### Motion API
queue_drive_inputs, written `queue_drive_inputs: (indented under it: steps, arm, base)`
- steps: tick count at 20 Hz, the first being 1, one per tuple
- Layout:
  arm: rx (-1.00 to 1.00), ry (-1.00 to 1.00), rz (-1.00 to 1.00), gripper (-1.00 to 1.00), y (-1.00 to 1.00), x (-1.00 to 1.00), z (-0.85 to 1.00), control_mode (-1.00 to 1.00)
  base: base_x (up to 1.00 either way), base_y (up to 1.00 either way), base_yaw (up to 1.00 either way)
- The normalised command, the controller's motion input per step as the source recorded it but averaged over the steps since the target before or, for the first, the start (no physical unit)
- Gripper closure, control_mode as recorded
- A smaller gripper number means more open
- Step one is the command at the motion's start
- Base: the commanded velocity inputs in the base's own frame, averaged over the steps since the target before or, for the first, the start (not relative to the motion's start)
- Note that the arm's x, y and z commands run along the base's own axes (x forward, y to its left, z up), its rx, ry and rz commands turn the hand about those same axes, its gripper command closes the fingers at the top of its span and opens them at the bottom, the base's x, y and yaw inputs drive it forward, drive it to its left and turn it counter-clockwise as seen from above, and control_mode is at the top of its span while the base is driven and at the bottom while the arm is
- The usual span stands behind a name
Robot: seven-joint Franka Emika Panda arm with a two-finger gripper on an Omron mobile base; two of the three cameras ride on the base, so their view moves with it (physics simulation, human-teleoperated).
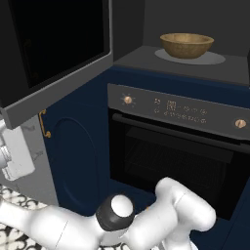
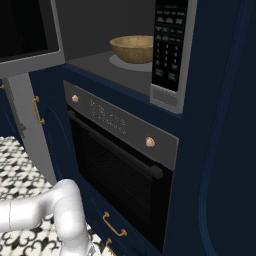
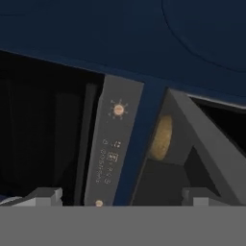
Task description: Pick the lime from the sink and place it in the bowl. Then pick the bowl and place it in the microwave. Then close the microwave door and press the start button.
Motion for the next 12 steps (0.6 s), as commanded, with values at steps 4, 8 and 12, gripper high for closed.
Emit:
queue_drive_inputs:
  steps: [4, 8, 12]
  arm:
    - [-0.09, 0.00, -0.30, -1.00, 0.00, 0.14, 0.01, -1.00]
    - [-0.20, 0.01, -0.30, -1.00, 0.00, 0.00, 0.16, -1.00]
    - [-0.23, 0.15, -0.24, -1.00, 0.00, 0.00, 0.38, -1.00]
  base:
    - [0.00, 0.00, 0.00]
    - [0.00, 0.00, 0.00]
    - [0.00, 0.00, 0.00]
